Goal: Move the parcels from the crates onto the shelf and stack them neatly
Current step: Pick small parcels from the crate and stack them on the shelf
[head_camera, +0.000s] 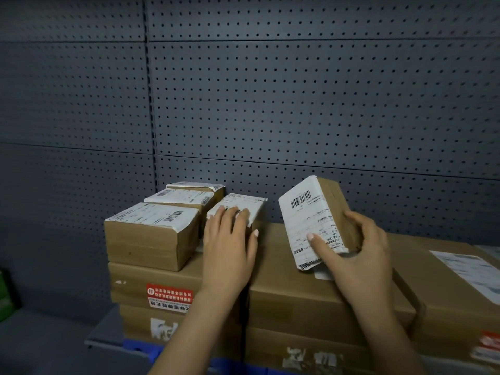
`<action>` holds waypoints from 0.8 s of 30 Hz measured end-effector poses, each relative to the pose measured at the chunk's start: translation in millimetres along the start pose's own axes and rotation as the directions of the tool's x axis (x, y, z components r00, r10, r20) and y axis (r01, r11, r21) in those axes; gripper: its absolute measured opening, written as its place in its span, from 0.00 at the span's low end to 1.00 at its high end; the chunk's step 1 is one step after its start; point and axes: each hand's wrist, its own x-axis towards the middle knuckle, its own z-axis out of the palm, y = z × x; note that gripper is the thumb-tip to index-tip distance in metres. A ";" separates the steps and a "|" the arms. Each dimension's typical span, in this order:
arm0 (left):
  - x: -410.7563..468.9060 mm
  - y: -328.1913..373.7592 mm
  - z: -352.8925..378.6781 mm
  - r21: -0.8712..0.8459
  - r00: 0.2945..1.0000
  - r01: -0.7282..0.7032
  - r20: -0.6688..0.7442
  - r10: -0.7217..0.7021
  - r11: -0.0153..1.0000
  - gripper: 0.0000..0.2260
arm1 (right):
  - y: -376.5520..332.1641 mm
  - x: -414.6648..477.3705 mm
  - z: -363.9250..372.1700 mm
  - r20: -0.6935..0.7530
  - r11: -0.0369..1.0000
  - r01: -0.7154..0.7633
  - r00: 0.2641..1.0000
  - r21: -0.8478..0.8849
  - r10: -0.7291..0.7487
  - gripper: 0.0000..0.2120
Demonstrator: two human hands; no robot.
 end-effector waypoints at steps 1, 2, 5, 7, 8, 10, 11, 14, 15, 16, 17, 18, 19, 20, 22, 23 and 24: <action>4.0 -2.8 2.5 0.000 1.000 -0.008 0.019 0.008 1.000 0.17 | -1.2 -0.3 0.5 -0.005 1.000 -0.007 1.000 0.004 0.007 0.34; 7.7 -5.0 4.2 -0.004 0.999 -0.009 0.046 0.010 1.000 0.18 | -2.7 -0.6 1.2 -0.007 1.000 -0.014 1.000 0.007 0.014 0.34; 15.7 -12.1 7.3 -0.051 0.990 0.008 0.138 -0.001 0.999 0.21 | -9.7 -4.2 5.4 -0.007 0.999 -0.035 0.999 0.006 0.035 0.34; 17.0 -14.1 3.6 -0.125 0.989 0.008 0.147 0.010 0.992 0.21 | -15.8 -8.6 9.4 -0.018 0.998 -0.055 0.998 -0.008 0.055 0.35; 16.2 -13.9 -1.0 -0.172 0.991 -0.004 0.132 0.027 0.985 0.21 | -19.1 -11.2 11.3 -0.028 0.998 -0.063 0.998 -0.016 0.063 0.35; 12.4 -11.7 -14.5 -0.267 0.993 -0.025 0.101 0.054 0.963 0.22 | -26.9 -17.0 14.2 -0.046 0.997 -0.078 0.996 -0.019 0.077 0.35; 9.5 -11.4 -21.3 -0.306 0.993 -0.027 0.105 0.062 0.952 0.23 | -31.1 -20.0 15.4 -0.055 0.996 -0.085 0.995 -0.018 0.084 0.35; -2.8 -12.2 -41.4 -0.399 0.975 -0.045 0.184 0.128 0.916 0.26 | -43.1 -32.9 19.3 -0.082 0.993 -0.115 0.990 0.003 0.114 0.34; -7.8 -12.4 -47.2 -0.426 0.962 -0.053 0.219 0.160 0.903 0.27 | -46.4 -38.2 20.5 -0.092 0.992 -0.122 0.988 0.012 0.123 0.35; -13.2 -13.2 -51.5 -0.447 0.949 -0.056 0.254 0.187 0.893 0.28 | -49.7 -43.4 21.6 -0.103 0.991 -0.131 0.986 0.018 0.132 0.35; -18.5 -14.4 -55.5 -0.468 0.937 -0.058 0.279 0.210 0.882 0.28 | -52.8 -48.6 22.9 -0.115 0.990 -0.141 0.983 0.024 0.143 0.35; -23.2 -15.3 -60.2 -0.492 0.928 -0.060 0.293 0.230 0.869 0.27 | -54.9 -53.7 24.4 -0.126 0.988 -0.152 0.980 0.033 0.155 0.35; -27.7 -16.7 -64.0 -0.519 0.919 -0.053 0.308 0.245 0.853 0.26 | -57.4 -58.7 25.5 -0.136 0.986 -0.160 0.977 0.048 0.165 0.34; -31.9 -18.0 -66.7 -0.541 0.907 -0.041 0.333 0.258 0.840 0.25 | -60.2 -63.3 26.5 -0.143 0.984 -0.167 0.974 0.068 0.175 0.33; -39.3 -20.6 -69.9 -0.568 0.881 -0.017 0.381 0.281 0.823 0.25 | -66.3 -70.7 28.5 -0.147 0.979 -0.174 0.971 0.111 0.189 0.31; -42.3 -21.6 -71.4 -0.578 0.874 -0.020 0.386 0.296 0.815 0.25 | -70.8 -73.8 29.3 -0.145 0.975 -0.179 0.970 0.130 0.197 0.29; -45.1 -22.9 -72.1 -0.588 0.872 -0.025 0.383 0.306 0.809 0.25 | -75.1 -76.4 29.8 -0.142 0.971 -0.186 0.968 0.147 0.207 0.27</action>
